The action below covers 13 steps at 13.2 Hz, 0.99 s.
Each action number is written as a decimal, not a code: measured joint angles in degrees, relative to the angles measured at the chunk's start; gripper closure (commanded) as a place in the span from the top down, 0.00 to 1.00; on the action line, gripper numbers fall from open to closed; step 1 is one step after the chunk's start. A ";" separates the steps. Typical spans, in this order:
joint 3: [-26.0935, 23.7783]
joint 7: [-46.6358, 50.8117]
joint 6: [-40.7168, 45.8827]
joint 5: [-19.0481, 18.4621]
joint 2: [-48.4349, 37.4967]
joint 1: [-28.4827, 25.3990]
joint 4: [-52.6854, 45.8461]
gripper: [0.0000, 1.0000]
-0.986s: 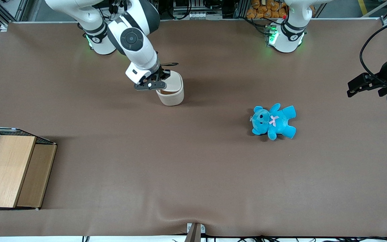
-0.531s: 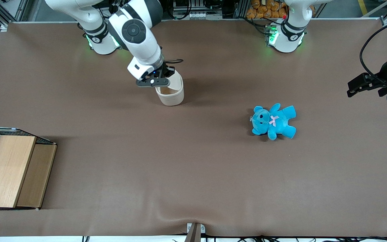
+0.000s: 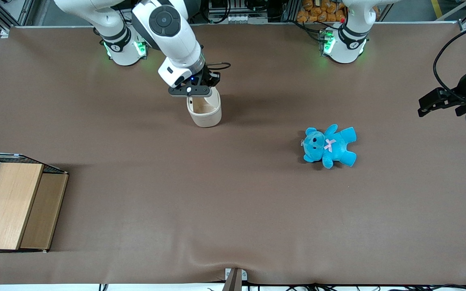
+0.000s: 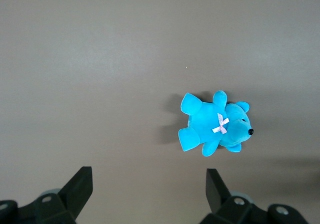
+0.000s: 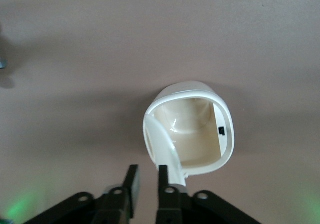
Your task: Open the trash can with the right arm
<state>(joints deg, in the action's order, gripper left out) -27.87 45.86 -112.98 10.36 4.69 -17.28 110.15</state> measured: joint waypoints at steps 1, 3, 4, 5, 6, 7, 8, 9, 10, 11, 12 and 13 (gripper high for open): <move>0.10 0.32 2.09 0.03 0.17 0.18 -1.75 1.00; 0.36 0.59 4.61 0.04 0.25 1.50 -3.49 1.00; 0.49 0.58 5.73 0.04 0.28 2.72 -4.19 1.00; 0.62 0.58 7.38 0.03 0.31 4.22 -5.18 1.00; 0.71 0.57 9.71 0.03 0.33 6.27 -6.62 1.00; 0.78 0.49 12.24 0.03 0.34 8.71 -8.36 1.00; 0.89 0.10 14.66 0.03 0.35 11.12 -10.09 1.00; 1.00 -0.84 16.67 0.03 0.36 13.33 -11.53 1.00; 1.13 -2.22 17.82 0.03 0.36 15.15 -12.41 1.00; 1.29 -3.54 18.12 -0.02 0.39 16.51 -12.97 1.00; 1.68 -4.41 18.13 -0.24 0.44 17.26 -13.53 1.00; 2.40 -4.73 18.13 -0.55 0.46 17.38 -14.28 1.00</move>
<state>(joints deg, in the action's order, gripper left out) -25.46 41.13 -94.86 9.81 5.15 0.10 95.87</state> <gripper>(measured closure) 0.000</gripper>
